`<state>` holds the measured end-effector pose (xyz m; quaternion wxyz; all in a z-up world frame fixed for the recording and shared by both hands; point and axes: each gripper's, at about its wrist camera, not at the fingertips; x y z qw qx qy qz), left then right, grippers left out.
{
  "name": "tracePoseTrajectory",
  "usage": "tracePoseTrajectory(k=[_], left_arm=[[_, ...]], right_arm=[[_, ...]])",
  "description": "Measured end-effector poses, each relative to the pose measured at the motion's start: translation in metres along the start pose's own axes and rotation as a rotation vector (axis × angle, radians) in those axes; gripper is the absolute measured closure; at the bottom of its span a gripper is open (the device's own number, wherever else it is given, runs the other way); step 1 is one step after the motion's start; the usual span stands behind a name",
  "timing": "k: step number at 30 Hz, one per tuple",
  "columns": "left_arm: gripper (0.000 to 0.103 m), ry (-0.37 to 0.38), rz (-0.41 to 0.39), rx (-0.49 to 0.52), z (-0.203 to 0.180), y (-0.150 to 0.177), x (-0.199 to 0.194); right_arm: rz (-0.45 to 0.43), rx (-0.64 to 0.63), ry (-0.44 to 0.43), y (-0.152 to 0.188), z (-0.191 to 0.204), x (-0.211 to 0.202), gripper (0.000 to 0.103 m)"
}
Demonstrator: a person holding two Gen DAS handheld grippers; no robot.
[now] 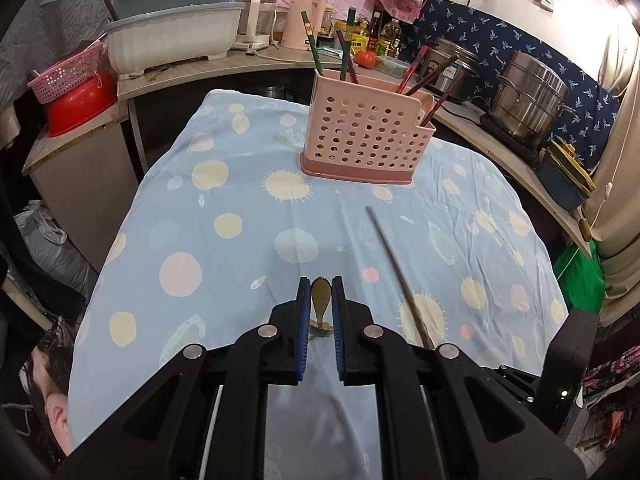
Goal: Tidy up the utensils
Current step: 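Lift the spoon with the left tool while the right tool lifts the chopstick above the holder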
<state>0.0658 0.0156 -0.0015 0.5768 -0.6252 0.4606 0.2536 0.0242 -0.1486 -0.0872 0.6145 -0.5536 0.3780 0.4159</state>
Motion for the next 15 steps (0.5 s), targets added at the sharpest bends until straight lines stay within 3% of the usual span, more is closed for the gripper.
tracePoseTrajectory(k=[15], left_arm=[[0.093, 0.018, -0.061, 0.028, -0.01, -0.012, -0.03]], right_arm=[[-0.181, 0.05, -0.058, -0.007, -0.012, -0.086, 0.096]])
Point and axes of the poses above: each gripper's, at about its wrist camera, not at the fingertips, and x roughly the way its jaws point, z to its left, y to its underside, and after that the axes turned 13 degrees about z, right-handed
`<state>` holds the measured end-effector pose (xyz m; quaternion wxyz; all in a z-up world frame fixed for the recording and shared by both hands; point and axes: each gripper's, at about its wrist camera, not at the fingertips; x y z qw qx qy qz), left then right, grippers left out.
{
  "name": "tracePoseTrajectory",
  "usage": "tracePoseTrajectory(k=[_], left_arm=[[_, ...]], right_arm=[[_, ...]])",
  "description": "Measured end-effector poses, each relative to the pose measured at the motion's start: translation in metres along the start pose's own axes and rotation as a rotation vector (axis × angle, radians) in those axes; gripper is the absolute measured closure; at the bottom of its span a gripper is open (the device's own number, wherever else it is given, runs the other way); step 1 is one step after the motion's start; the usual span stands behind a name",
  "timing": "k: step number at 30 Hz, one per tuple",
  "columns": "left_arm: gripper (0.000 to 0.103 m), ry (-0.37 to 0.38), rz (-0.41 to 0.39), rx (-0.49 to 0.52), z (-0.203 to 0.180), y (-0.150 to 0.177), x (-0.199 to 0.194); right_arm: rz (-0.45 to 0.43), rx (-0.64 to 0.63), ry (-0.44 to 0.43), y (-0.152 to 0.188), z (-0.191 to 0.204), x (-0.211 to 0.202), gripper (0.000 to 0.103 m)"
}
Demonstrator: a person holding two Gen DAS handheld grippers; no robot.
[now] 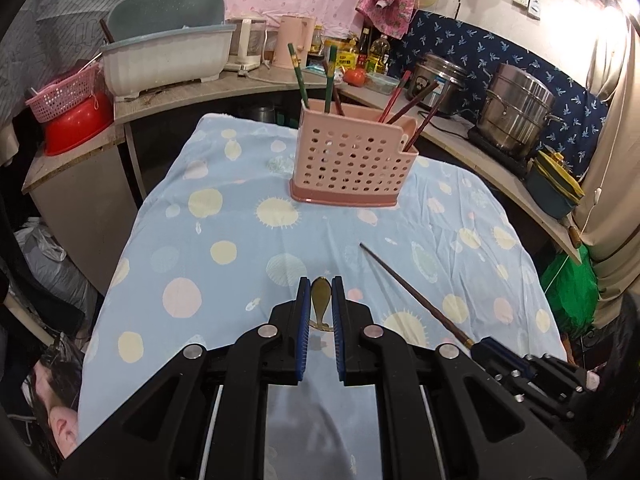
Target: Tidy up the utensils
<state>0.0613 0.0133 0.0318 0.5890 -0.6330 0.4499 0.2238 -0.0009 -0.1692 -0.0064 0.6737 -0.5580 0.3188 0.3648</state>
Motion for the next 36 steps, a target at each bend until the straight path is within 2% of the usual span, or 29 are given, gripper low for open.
tracePoseTrajectory(k=[7, 19, 28, 36], left_arm=[[0.093, 0.001, -0.058, 0.029, -0.007, -0.022, -0.021], [0.093, 0.004, -0.117, 0.071, -0.022, -0.081, -0.05], [0.093, -0.006, -0.156, 0.106, -0.036, -0.135, -0.051], [0.093, 0.003, -0.172, 0.116, -0.044, -0.19, -0.039]], right_arm=[[-0.105, 0.02, -0.02, -0.031, -0.006, -0.043, 0.096], [-0.229, 0.008, -0.009, -0.093, -0.015, -0.083, 0.096], [-0.311, -0.002, 0.019, -0.157, -0.025, -0.102, 0.096], [-0.377, 0.039, 0.03, -0.229, -0.041, -0.104, 0.096]])
Point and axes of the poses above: each gripper's, at about its wrist camera, not at the fingertips, and x roughly the way its jaws point, z to its left, y to its underside, and after that the axes turned 13 degrees about z, right-handed
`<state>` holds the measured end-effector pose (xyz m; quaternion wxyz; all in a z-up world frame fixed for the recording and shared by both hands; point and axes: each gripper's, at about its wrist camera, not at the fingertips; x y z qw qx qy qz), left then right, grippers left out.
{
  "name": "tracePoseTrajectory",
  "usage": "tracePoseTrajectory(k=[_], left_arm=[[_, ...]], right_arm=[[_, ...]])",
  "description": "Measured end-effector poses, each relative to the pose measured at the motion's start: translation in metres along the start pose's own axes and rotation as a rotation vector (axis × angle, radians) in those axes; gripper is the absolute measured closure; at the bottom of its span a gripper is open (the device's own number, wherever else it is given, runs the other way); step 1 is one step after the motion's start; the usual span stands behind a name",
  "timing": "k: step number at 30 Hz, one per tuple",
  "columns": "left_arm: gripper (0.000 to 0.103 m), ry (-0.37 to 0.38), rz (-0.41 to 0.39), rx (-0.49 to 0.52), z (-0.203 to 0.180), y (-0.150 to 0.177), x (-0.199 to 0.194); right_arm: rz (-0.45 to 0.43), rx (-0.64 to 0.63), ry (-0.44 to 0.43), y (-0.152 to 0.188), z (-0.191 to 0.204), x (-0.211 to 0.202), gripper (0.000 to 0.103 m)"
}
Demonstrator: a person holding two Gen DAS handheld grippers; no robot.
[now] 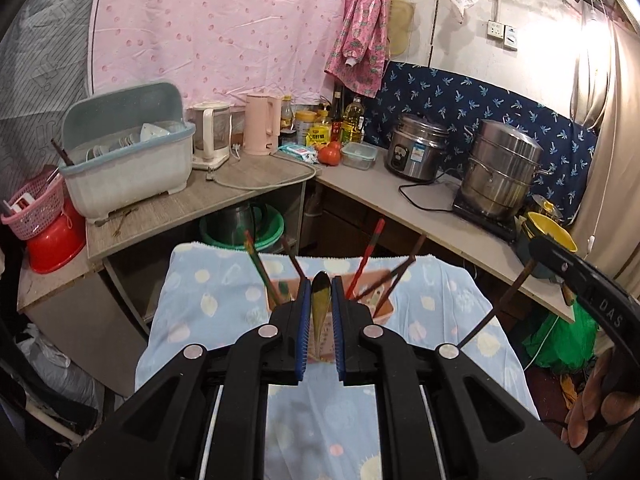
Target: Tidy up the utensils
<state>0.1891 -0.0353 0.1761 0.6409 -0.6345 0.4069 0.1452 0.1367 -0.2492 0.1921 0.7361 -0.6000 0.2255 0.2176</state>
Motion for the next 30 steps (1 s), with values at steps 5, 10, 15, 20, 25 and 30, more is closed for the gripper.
tracePoseTrajectory(k=[5, 10, 15, 20, 25, 30], left_arm=[[0.102, 0.011, -0.026, 0.0, -0.003, -0.029, 0.011], [0.103, 0.012, -0.04, 0.008, -0.007, -0.05, 0.033], [0.103, -0.004, -0.027, -0.013, 0.0, -0.061, 0.059], [0.103, -0.008, 0.003, -0.016, 0.015, -0.043, 0.068], [0.103, -0.015, 0.043, -0.065, 0.036, -0.019, 0.076], [0.101, -0.042, 0.106, -0.103, 0.065, 0.016, 0.085]], right_arm=[[-0.042, 0.023, 0.011, -0.034, -0.003, 0.016, 0.096], [-0.065, 0.049, 0.015, -0.054, -0.005, 0.039, 0.096], [-0.052, 0.084, 0.009, -0.059, -0.009, 0.067, 0.096], [-0.035, 0.05, 0.026, -0.046, -0.008, 0.078, 0.096], [-0.022, 0.034, 0.014, -0.03, -0.003, 0.074, 0.096], [-0.023, 0.037, -0.008, -0.016, -0.003, 0.057, 0.096]])
Point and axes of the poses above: each gripper's, at about its wrist camera, not at the fingertips, and x roughly the way its jaws point, z to its left, y to its underside, and after that the axes turned 13 degrees about z, right-handed
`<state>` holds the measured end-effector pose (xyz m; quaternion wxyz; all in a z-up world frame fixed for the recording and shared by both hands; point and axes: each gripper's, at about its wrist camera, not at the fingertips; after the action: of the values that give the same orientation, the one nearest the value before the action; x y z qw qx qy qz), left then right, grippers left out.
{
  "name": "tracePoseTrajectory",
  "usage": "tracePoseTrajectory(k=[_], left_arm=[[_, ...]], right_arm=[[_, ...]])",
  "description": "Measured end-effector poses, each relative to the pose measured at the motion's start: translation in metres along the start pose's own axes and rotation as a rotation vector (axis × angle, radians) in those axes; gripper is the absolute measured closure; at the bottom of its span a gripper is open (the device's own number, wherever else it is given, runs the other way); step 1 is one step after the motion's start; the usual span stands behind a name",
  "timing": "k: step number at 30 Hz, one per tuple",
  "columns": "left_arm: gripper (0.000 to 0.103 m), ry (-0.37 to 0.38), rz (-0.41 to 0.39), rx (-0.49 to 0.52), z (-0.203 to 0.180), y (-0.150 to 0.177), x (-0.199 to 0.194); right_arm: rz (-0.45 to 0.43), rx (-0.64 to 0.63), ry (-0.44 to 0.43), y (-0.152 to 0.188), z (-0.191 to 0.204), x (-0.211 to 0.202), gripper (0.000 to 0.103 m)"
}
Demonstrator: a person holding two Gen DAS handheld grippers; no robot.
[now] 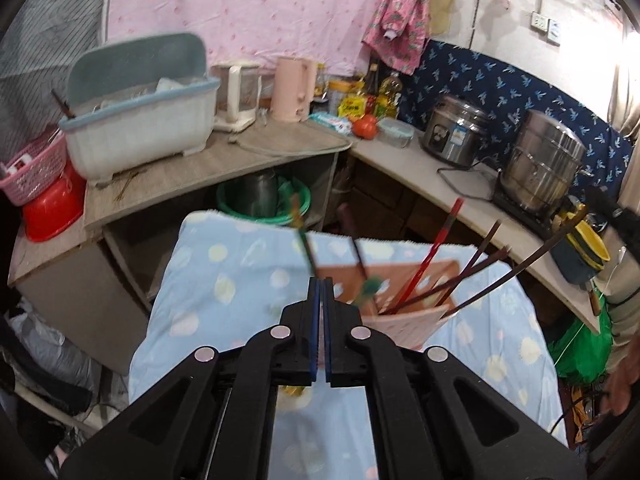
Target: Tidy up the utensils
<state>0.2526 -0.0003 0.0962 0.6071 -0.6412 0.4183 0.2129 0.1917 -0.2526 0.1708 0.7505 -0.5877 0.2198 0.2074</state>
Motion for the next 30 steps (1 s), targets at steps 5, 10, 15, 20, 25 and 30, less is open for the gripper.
tracePoseTrajectory(k=[5, 10, 15, 20, 25, 30], left_arm=[[0.101, -0.038, 0.111, -0.061, 0.036, 0.031, 0.032], [0.101, -0.079, 0.218, -0.158, 0.075, 0.055, 0.073], [0.083, -0.05, 0.253, -0.146, 0.071, 0.071, 0.087], [0.073, -0.025, 0.275, -0.056, 0.032, 0.081, 0.104], [0.071, -0.042, 0.307, 0.007, 0.003, 0.083, 0.133], [0.071, -0.075, 0.331, 0.018, -0.005, 0.08, 0.157]], right_arm=[[0.008, 0.009, -0.014, 0.015, -0.001, -0.013, 0.096], [0.024, 0.005, -0.014, 0.028, 0.002, -0.014, 0.096], [0.032, 0.014, -0.013, 0.036, 0.001, -0.014, 0.096], [0.031, 0.021, -0.009, 0.035, 0.0, -0.014, 0.096], [0.038, 0.018, -0.007, 0.035, -0.001, -0.013, 0.096], [0.051, 0.012, -0.01, 0.036, -0.003, -0.006, 0.096]])
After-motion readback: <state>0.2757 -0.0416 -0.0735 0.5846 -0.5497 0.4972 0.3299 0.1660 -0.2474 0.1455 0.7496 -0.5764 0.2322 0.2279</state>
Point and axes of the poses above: each gripper's, at about its wrist camera, not at the fingertips, and x roughly the way its jaws point, z to its left, y to its underside, and after that the axes turned 13 degrees about z, right-handed
